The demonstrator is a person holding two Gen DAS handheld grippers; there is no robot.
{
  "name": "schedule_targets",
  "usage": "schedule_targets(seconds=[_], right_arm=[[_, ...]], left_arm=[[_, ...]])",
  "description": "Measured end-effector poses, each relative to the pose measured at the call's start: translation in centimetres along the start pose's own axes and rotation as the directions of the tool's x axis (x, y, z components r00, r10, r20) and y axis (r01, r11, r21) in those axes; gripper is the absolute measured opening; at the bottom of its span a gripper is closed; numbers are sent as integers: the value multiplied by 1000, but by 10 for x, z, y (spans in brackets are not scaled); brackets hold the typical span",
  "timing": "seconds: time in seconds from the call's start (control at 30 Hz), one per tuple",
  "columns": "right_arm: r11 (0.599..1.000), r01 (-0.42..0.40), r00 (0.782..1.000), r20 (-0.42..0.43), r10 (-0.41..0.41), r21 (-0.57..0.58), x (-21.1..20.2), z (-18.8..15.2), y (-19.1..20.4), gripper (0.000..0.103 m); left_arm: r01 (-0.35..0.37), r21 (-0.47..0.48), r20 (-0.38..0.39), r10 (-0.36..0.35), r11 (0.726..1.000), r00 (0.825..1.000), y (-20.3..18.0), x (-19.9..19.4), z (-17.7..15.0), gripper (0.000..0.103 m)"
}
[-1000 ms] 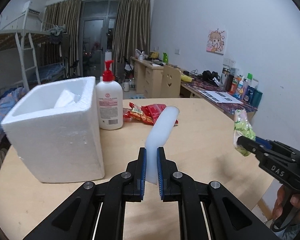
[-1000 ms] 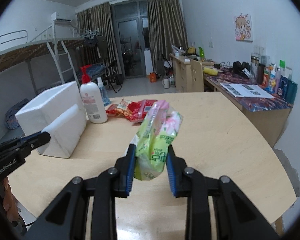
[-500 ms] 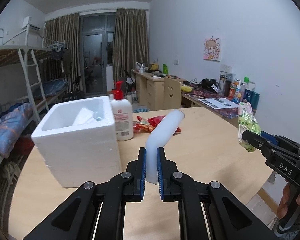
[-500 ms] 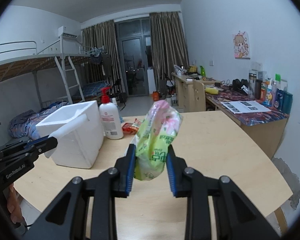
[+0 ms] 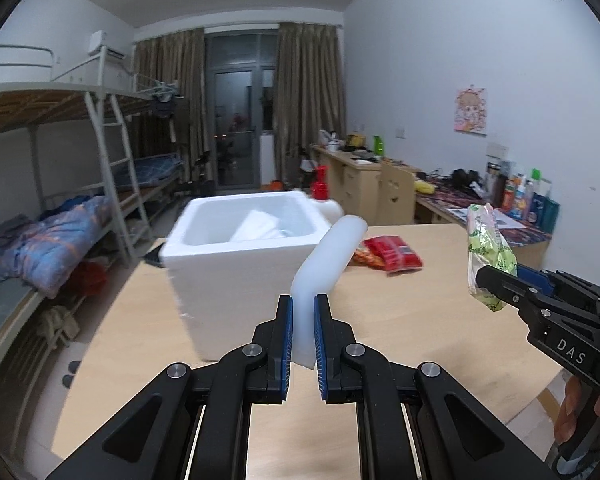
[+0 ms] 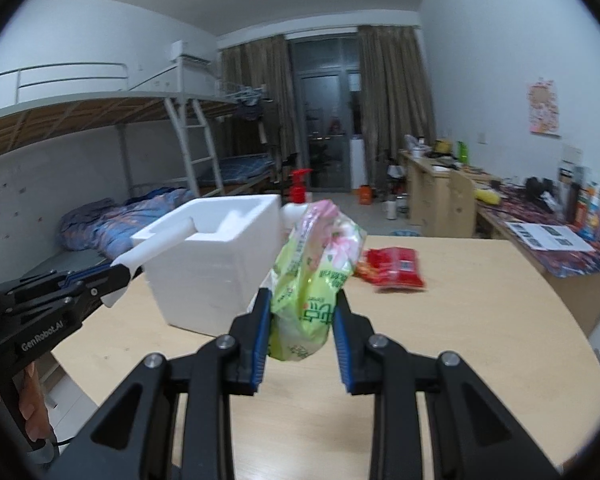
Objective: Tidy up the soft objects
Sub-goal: 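Carry the foam tube and green packet with both grippers over the foam box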
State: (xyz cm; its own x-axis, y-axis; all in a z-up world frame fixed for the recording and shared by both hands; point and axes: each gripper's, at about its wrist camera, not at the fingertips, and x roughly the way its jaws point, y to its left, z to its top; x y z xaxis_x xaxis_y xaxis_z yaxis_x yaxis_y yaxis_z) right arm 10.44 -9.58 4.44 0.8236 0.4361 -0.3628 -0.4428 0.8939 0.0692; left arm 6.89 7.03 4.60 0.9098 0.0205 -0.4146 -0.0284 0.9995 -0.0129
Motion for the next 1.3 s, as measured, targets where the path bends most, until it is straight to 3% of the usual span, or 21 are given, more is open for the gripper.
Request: schedule_targets(seconds=[0.2, 0.47, 0.93, 1.13, 1.3], right_arm=[[995, -88, 996, -12, 88, -39, 14, 5, 23, 33], [986, -147, 989, -31, 145, -76, 29, 10, 43, 33], [986, -152, 988, -44, 149, -72, 40, 23, 42, 33], [981, -178, 984, -36, 176, -79, 50, 42, 44, 33], [977, -195, 980, -53, 191, -88, 63, 54, 47, 33]], left_arm=[[-57, -50, 2, 57, 997, 998, 24, -9, -6, 11], [-106, -86, 0, 107, 991, 994, 43, -14, -9, 11], [-103, -75, 6, 104, 992, 995, 40, 1, 9, 11], [-85, -66, -11, 84, 994, 996, 38, 14, 34, 11], [-117, -62, -1, 117, 991, 993, 43, 22, 50, 11]])
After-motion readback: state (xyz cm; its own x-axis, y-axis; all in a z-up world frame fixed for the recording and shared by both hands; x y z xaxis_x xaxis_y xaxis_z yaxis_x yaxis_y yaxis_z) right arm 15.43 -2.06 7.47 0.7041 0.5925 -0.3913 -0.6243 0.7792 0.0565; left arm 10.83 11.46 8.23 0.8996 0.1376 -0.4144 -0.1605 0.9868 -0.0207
